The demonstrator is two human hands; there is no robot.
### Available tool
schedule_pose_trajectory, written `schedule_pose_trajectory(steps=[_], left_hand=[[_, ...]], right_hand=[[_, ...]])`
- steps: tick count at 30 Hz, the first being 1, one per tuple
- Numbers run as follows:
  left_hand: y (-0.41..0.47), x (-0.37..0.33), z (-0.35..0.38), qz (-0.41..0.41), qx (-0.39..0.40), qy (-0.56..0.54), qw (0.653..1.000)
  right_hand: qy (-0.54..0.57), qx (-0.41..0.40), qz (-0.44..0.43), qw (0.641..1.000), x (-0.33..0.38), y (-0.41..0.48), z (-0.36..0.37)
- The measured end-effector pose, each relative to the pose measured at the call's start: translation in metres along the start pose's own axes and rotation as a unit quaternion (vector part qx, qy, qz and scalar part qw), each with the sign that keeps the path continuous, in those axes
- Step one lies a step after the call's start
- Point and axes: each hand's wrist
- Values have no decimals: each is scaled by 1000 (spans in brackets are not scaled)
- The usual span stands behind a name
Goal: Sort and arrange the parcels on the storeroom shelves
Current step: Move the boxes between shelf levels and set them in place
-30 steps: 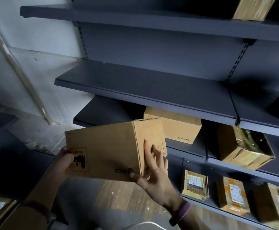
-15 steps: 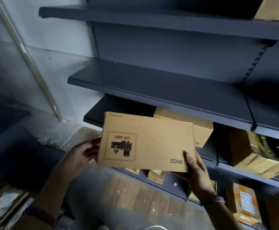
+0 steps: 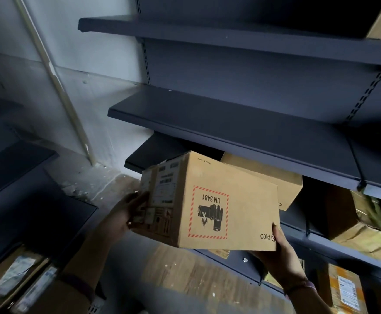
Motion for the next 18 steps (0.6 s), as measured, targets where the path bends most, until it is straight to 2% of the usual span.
schedule_pose_trajectory(steps=[3,5,7,9,11,15,18], left_hand=[[6,9,-7,-3,-9,-77,997],[6,9,-6,19,-17,-84,996],[1,7,-2,40,-14,-78,996],[-8,3,9,62,-7,-24,998],[-15,1,29,100,-26,44,994],[-20,7,66,134,-69,-2,989],[-18,12,69,119,-88,0,989]], right_hand=[[-153,25,-30,987,-1,8,2],[-269,4,-50,962,-8,17,9],[-316,-10,-61,947,-19,21,22],[-318,-17,-67,946,-28,19,36],[-287,25,-38,957,-29,13,53],[-198,75,6,977,-22,0,84],[-197,113,25,974,-21,-1,92]])
Point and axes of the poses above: each hand's wrist, its own y-axis towards the middle knuckle, its own z-axis out of the palm, x = y × z, and after that the axes turned 11 degrees about -z, right-handed
